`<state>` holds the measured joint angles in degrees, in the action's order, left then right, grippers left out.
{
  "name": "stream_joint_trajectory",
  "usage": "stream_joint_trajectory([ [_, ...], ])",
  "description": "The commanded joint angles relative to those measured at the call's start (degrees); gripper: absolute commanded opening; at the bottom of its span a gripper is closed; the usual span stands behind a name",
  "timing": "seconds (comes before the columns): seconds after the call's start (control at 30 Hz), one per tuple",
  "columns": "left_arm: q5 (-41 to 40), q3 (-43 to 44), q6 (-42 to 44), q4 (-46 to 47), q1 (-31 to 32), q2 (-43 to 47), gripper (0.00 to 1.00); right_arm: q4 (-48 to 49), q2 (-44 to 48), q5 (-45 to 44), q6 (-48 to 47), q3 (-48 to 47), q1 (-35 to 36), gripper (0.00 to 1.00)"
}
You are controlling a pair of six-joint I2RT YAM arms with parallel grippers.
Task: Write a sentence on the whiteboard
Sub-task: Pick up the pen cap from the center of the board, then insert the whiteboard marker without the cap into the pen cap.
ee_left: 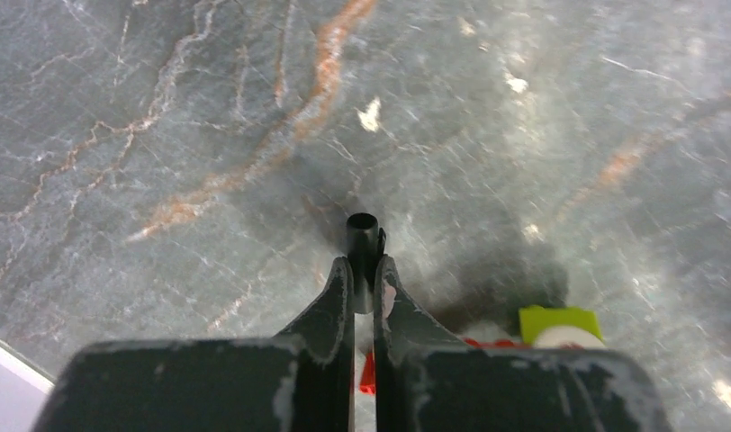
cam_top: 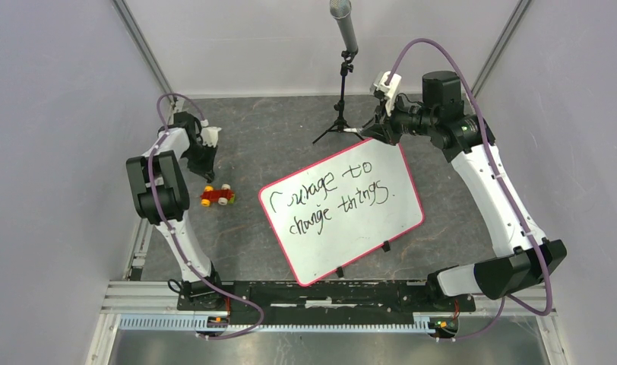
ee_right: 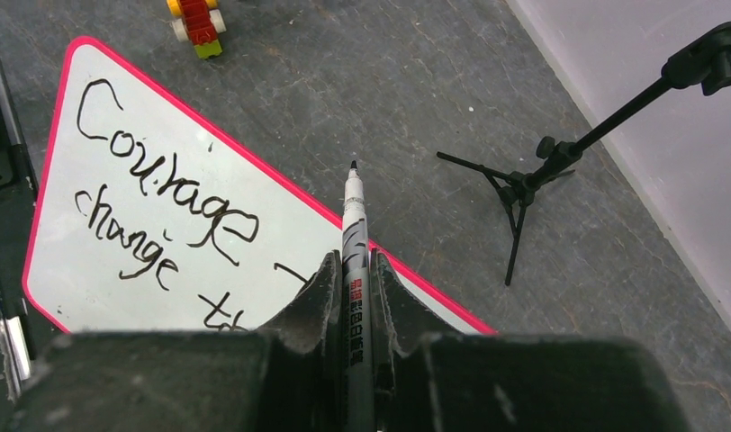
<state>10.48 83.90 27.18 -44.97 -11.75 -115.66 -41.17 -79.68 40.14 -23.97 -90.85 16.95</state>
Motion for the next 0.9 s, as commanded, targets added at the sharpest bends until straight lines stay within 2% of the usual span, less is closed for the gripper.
stream_joint_trajectory([
  [0.0, 6.9, 2.9, 1.7, -4.5, 0.6, 9.9, 0.02, 2.6, 0.7, 2.4, 3.6, -1.7, -0.2, 0.00],
  [0.27, 18.8, 11.0, 8.1, -19.2, 5.2, 25.8, 0.02, 8.0, 1.8, 8.4, 11.1, 0.5, -0.3, 0.00],
  [0.37, 22.9, 10.8, 12.0, -23.0, 9.1, 32.7, 0.02, 12.5, 3.7, 11.7, 15.7, 3.8, -0.3, 0.00],
  [0.5, 27.6, 9.7, 11.9, -24.8, 16.7, 40.5, 0.02, 22.5, 7.5, 16.7, 23.8, 11.3, 0.2, 0.00],
  [0.6, 24.7, 8.6, 11.9, -25.2, 26.3, 44.8, 0.02, 24.2, 8.8, 18.8, 27.0, 12.8, 1.7, 0.00],
  [0.7, 23.8, 7.9, 11.9, -24.4, 31.1, 46.5, 0.02, 25.6, 9.7, 20.0, 29.2, 14.5, 3.6, 0.00],
  [0.87, 15.1, 5.8, 12.0, -23.9, 40.3, 47.7, 0.02, 31.2, 11.3, 21.0, 35.4, 21.1, 7.7, 0.00],
])
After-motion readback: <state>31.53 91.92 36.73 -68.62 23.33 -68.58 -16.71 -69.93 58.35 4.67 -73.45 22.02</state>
